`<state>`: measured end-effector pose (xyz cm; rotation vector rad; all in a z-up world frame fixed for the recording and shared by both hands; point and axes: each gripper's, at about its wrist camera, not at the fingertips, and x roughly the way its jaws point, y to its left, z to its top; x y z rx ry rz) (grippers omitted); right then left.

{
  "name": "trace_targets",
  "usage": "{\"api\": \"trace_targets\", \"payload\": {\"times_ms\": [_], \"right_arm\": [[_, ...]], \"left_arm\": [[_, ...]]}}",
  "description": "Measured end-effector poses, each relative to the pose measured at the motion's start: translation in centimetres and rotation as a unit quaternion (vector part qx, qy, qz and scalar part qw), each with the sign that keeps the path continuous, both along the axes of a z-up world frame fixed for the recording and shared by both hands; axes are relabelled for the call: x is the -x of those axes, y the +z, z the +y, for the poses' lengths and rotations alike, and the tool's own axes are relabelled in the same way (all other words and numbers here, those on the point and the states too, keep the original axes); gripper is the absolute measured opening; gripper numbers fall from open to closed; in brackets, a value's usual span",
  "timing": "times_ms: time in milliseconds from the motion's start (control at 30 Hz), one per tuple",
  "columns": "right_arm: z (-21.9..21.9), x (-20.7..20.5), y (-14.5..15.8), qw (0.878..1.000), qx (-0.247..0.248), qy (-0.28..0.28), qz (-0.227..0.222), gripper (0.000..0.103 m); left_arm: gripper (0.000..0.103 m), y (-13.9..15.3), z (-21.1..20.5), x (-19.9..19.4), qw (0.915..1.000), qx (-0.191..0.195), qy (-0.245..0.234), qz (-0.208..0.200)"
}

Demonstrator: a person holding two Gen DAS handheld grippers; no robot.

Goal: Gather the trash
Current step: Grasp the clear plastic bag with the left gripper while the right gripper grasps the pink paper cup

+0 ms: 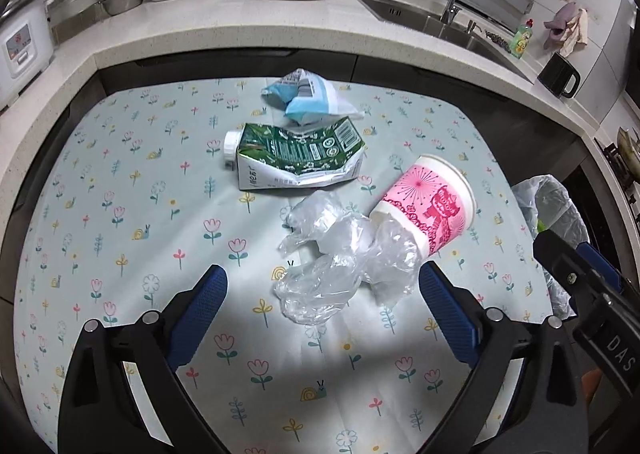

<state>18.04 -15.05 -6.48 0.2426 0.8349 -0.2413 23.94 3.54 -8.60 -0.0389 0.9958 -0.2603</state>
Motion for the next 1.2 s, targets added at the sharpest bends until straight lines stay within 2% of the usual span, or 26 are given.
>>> {"api": "trace_targets", "payload": {"times_ms": [400,500,533,600,700,800,1000,1200], "right_arm": [[-0.9,-2.3,-3.4,0.999,-0.019,-0.007,0.027,0.08],[-0.9,-2.9,-4.0,0.999,-0.025,-0.007,0.031,0.08],[-0.8,-3.1,-4.1,0.999,-0.027,-0.006,0.032,0.08],[-0.7,-3.4,-4.4,0.999,-0.03,-0.005,0.033,0.08],[-0.3,-3.8,-4.7,0.999,-0.033,-0.002,0.034,0.08],[0.0,-4.1,-4.8,0.999,-0.036,0.0,0.034,0.08],[0.6,-4.3,-4.8,0.999,-0.042,0.003,0.034,0.08],[0.5,-4.7,-5.3,0.997,-0.072,-0.001,0.036,0.08]], "left_arm": [[0.09,-4.1,-2.5,-2.6,0.9992,0.0,-0.03,0.028],[0.079,-4.7,-2.7,-3.3,0.9982,0.017,-0.042,0.039],[0.07,-4.8,-2.7,-3.5,0.9976,0.024,-0.047,0.044],[0.057,-5.2,-2.7,-3.8,0.9961,0.035,-0.055,0.059],[0.036,-5.3,-2.7,-4.0,0.9962,0.033,-0.059,0.055],[0.021,-5.3,-2.3,-4.1,0.996,0.034,-0.06,0.057],[0.017,-4.6,0.0,-3.8,0.9971,0.038,-0.037,0.054],[0.017,-4.3,2.0,-3.5,0.9977,0.037,-0.015,0.054]]}}
